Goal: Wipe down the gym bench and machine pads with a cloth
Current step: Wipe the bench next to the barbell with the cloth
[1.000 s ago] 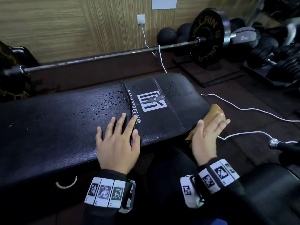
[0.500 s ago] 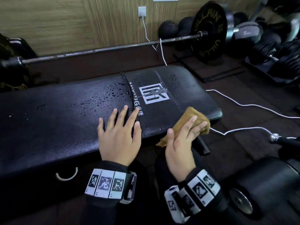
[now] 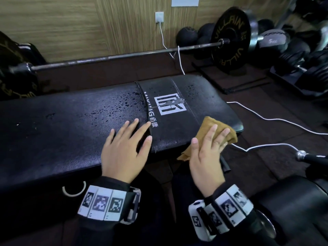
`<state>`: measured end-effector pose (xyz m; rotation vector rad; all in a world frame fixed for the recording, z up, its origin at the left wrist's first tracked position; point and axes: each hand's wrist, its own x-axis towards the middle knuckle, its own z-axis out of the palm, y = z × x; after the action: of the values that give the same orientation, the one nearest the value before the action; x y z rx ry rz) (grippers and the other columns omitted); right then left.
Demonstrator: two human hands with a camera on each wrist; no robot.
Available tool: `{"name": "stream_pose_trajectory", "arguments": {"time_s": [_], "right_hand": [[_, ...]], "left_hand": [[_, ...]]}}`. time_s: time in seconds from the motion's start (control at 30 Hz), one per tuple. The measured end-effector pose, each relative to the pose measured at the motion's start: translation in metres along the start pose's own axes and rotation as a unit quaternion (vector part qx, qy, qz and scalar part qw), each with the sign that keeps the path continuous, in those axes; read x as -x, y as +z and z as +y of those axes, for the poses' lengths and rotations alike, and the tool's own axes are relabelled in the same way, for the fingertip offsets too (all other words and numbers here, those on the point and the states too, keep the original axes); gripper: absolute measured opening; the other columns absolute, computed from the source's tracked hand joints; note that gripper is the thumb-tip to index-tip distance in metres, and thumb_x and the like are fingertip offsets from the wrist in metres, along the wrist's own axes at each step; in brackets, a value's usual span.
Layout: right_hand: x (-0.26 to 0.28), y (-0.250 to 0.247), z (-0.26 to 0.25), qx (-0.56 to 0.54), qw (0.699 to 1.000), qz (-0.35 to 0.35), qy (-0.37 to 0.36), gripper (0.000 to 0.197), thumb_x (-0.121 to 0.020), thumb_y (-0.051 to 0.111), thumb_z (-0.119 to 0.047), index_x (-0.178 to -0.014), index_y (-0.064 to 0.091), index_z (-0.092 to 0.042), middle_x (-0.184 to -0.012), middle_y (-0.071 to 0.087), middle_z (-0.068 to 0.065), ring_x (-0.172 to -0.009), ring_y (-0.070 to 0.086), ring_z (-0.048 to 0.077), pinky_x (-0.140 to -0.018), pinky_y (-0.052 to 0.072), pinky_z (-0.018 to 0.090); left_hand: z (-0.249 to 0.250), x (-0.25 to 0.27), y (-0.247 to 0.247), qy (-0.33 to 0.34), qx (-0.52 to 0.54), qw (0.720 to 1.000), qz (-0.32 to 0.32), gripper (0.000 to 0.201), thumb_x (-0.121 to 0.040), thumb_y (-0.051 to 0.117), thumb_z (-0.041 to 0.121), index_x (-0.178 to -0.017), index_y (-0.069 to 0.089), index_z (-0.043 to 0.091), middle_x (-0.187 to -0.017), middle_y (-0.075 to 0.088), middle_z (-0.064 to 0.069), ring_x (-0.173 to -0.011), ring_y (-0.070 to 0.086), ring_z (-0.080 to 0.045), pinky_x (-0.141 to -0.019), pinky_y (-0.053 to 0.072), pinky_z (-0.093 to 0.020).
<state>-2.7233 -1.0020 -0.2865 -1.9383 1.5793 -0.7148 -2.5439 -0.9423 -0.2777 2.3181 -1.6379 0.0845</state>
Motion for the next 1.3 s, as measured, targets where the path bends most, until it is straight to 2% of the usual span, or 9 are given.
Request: {"name": "stream_pose_trajectory", "arguments": {"time_s": [0.1,0.17,0.33,0.47,0.67,0.83,1.07,1.2,1.3], "right_hand": [[-0.030,-0.025,0.020,0.142,0.988,-0.013,0.056,0.061,-0.103,0.020,-0.031,-0.147,-0.006,0.002,-0.152,-0.017,0.027,-0.137,-0.016,0.051,-0.111,-0.003,0.057],[-0.051,-0.045,0.026,0.166,0.982,-0.025,0.087,0.061,-0.101,0.022,-0.039,-0.150,0.003,-0.009,-0.156,-0.008,0.021,-0.141,-0.006,0.044,-0.112,0.002,0.056],[-0.088,-0.078,0.040,0.145,0.985,-0.076,0.059,0.065,-0.098,0.037,-0.042,-0.151,0.009,-0.018,-0.158,0.005,0.012,-0.145,0.008,0.029,-0.116,0.011,0.041],[-0.100,-0.091,0.051,0.145,0.982,-0.114,0.034,0.069,-0.095,0.043,-0.043,-0.151,0.010,-0.020,-0.159,0.010,0.004,-0.146,0.006,0.015,-0.114,0.010,0.028],[-0.125,-0.108,0.049,0.217,0.955,-0.200,0.023,0.069,-0.095,0.046,-0.041,-0.151,0.008,-0.026,-0.157,0.016,0.005,-0.142,0.023,0.024,-0.113,0.018,0.030],[-0.177,-0.109,0.024,0.266,0.924,-0.273,0.010,0.070,-0.097,0.047,-0.033,-0.151,0.008,-0.015,-0.155,0.025,0.008,-0.140,0.027,0.020,-0.110,0.019,0.024],[-0.222,-0.095,0.004,0.291,0.909,-0.298,0.014,0.071,-0.098,0.045,-0.036,-0.152,0.002,-0.019,-0.153,0.027,0.011,-0.138,0.031,0.024,-0.111,0.024,0.030],[-0.227,-0.099,0.015,0.201,0.929,-0.309,0.040,0.068,-0.095,0.053,-0.026,-0.151,0.013,-0.022,-0.143,0.044,0.007,-0.124,0.047,0.019,-0.090,0.038,0.017],[-0.249,-0.091,0.013,0.172,0.931,-0.315,0.072,0.058,-0.095,0.054,-0.017,-0.146,0.028,-0.010,-0.109,0.060,0.010,-0.090,0.058,0.021,-0.066,0.049,0.022]], "left_hand": [[-0.017,-0.003,-0.007,-0.010,-0.004,1.000,-0.003,0.061,-0.086,0.020,0.067,-0.138,0.041,0.044,-0.152,0.033,0.011,-0.141,0.026,-0.008,-0.115,0.017,-0.036],[-0.027,-0.007,-0.010,-0.028,-0.024,0.999,-0.017,0.060,-0.084,0.016,0.074,-0.137,0.035,0.053,-0.154,0.028,0.012,-0.143,0.020,-0.008,-0.115,0.014,-0.042],[-0.053,-0.019,-0.013,-0.063,-0.021,0.997,-0.033,0.052,-0.088,0.018,0.071,-0.137,0.028,0.057,-0.155,0.024,0.016,-0.144,0.015,-0.008,-0.116,0.010,-0.049],[-0.056,-0.019,-0.009,-0.067,-0.020,0.997,-0.021,0.049,-0.091,0.024,0.066,-0.138,0.029,0.054,-0.155,0.024,0.016,-0.144,0.016,-0.007,-0.116,0.009,-0.050],[-0.051,-0.018,-0.006,-0.065,-0.011,0.998,0.004,0.052,-0.088,0.021,0.065,-0.135,0.036,0.050,-0.152,0.033,0.012,-0.142,0.024,-0.011,-0.114,0.012,-0.054],[-0.047,-0.018,-0.006,-0.074,0.001,0.997,0.029,0.049,-0.087,0.030,0.061,-0.130,0.048,0.044,-0.146,0.043,0.010,-0.139,0.032,-0.013,-0.112,0.019,-0.056],[-0.044,-0.018,-0.011,-0.079,0.012,0.996,0.025,0.051,-0.085,0.032,0.058,-0.129,0.053,0.040,-0.144,0.046,0.010,-0.138,0.035,-0.012,-0.113,0.022,-0.054],[-0.045,-0.018,-0.012,-0.080,0.005,0.997,0.001,0.051,-0.087,0.031,0.057,-0.132,0.049,0.041,-0.146,0.044,0.010,-0.138,0.034,-0.012,-0.112,0.023,-0.055],[-0.046,-0.020,-0.013,-0.080,-0.010,0.997,-0.017,0.053,-0.088,0.029,0.058,-0.136,0.043,0.042,-0.148,0.040,0.011,-0.140,0.032,-0.012,-0.111,0.024,-0.055]]}}
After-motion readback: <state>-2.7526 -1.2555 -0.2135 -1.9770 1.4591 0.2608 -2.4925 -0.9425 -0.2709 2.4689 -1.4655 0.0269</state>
